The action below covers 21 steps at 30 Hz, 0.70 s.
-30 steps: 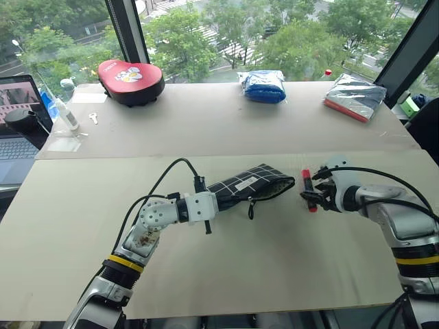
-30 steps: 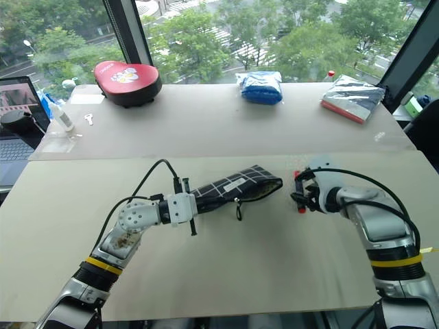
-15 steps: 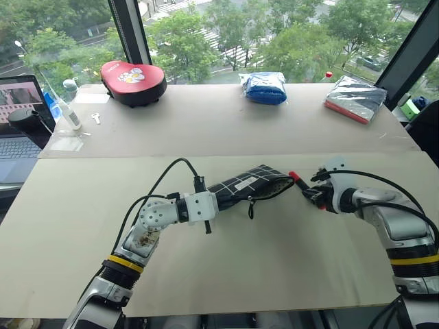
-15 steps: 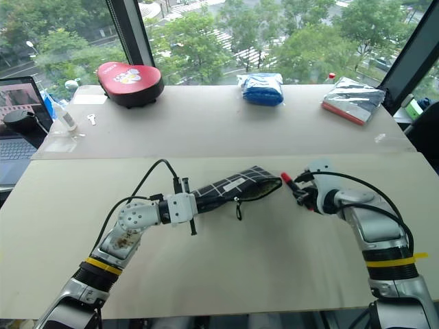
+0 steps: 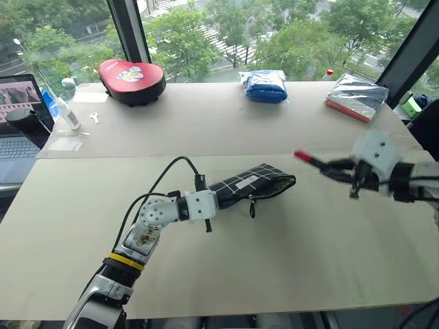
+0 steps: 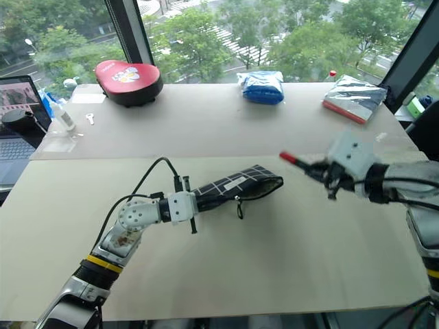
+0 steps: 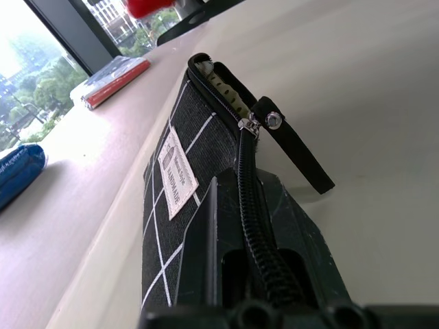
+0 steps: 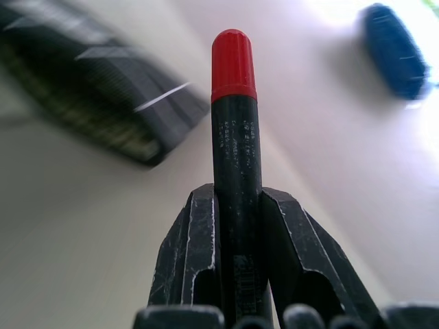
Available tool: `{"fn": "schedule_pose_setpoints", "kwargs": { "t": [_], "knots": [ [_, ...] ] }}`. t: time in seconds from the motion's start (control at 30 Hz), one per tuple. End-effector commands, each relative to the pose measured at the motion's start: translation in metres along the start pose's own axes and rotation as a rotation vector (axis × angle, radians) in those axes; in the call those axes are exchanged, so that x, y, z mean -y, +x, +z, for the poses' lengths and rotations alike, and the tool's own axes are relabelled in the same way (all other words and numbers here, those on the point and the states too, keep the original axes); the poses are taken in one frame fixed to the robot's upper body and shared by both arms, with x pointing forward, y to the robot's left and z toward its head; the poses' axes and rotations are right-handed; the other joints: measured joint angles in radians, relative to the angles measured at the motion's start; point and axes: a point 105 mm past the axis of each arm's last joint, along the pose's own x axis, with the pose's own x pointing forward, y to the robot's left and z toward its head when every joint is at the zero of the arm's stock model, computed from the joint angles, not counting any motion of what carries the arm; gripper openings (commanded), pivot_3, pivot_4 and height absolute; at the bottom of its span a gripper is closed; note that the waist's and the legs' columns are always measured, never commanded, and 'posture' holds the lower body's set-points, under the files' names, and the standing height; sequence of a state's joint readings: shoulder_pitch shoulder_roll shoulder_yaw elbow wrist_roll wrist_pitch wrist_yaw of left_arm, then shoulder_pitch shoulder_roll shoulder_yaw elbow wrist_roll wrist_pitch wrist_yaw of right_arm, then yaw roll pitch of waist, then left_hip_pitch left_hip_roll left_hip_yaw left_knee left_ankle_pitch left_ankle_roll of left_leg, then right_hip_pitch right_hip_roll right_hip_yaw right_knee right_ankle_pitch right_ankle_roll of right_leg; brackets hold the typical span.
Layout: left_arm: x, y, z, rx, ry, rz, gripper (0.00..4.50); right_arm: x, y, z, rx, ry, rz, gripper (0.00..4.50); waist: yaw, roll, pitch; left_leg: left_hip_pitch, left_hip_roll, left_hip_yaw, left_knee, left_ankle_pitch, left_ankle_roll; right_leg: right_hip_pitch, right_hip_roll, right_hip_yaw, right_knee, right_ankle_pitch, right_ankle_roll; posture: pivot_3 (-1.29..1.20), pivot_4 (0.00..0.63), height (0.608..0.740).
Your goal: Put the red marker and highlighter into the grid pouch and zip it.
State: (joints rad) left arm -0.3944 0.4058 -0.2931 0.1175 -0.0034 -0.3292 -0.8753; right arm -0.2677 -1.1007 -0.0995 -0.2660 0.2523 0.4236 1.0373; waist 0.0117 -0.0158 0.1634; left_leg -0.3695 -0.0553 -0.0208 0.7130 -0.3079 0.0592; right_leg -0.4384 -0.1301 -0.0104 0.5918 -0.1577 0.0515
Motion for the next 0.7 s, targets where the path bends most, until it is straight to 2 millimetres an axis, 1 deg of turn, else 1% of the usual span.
{"fn": "schedule_pose_setpoints", "kwargs": {
  "t": [0.03, 0.1, 0.2, 0.27, 0.33, 0.57, 0.7],
  "knots": [
    [-0.007, 0.001, 0.010, 0.046, 0.032, 0.013, 0.00, -0.019, 0.001, 0.002, -0.067, -0.174, 0.105, 0.50, -0.001, 0.000, 0.000, 0.000, 0.000, 0.000, 0.000, 0.000, 0.000, 0.000, 0.000, 0.000, -0.001, 0.000, 0.000, 0.00, 0.150, 0.740],
    [-0.007, 0.001, 0.010, 0.045, 0.032, 0.013, 0.00, -0.025, 0.006, 0.001, -0.074, -0.220, 0.123, 0.50, -0.002, 0.000, 0.000, 0.001, 0.000, 0.000, 0.000, 0.000, 0.000, 0.000, 0.000, 0.000, -0.001, 0.000, 0.000, 0.00, 0.150, 0.740],
    [-0.007, 0.001, 0.009, 0.047, 0.030, 0.014, 0.00, -0.030, 0.015, 0.008, -0.046, -0.243, 0.129, 0.50, -0.002, 0.000, 0.000, 0.000, 0.001, 0.000, 0.000, 0.001, -0.001, -0.001, 0.000, 0.000, 0.000, 0.000, 0.000, 0.00, 0.150, 0.740],
    [-0.007, 0.001, 0.009, 0.047, 0.029, 0.015, 0.00, -0.029, 0.020, 0.013, -0.021, -0.244, 0.114, 0.50, -0.001, -0.001, 0.000, 0.000, 0.000, 0.000, 0.000, 0.001, -0.002, -0.001, 0.000, 0.000, 0.000, 0.000, 0.000, 0.00, 0.150, 0.740],
    [-0.006, 0.000, 0.010, 0.047, 0.030, 0.013, 0.00, -0.028, 0.022, 0.014, -0.024, -0.254, 0.120, 0.50, 0.000, -0.001, 0.000, 0.000, 0.000, 0.000, 0.000, 0.001, -0.002, -0.001, 0.000, 0.000, 0.000, 0.000, 0.000, 0.00, 0.150, 0.740],
    [-0.006, 0.001, 0.011, 0.048, 0.033, 0.012, 0.00, -0.020, 0.023, 0.019, -0.025, -0.280, 0.110, 0.50, 0.001, -0.001, 0.000, 0.000, 0.000, -0.001, 0.000, 0.001, -0.003, -0.001, 0.000, 0.000, -0.001, 0.000, 0.000, 0.00, 0.150, 0.740],
    [-0.006, 0.003, 0.011, 0.051, 0.034, 0.010, 0.00, -0.022, 0.032, 0.020, -0.036, -0.332, 0.121, 0.50, 0.000, -0.001, 0.000, 0.000, 0.000, -0.001, 0.000, 0.001, -0.003, -0.001, 0.000, 0.000, -0.001, 0.000, 0.000, 0.00, 0.150, 0.740]
  ]
}}
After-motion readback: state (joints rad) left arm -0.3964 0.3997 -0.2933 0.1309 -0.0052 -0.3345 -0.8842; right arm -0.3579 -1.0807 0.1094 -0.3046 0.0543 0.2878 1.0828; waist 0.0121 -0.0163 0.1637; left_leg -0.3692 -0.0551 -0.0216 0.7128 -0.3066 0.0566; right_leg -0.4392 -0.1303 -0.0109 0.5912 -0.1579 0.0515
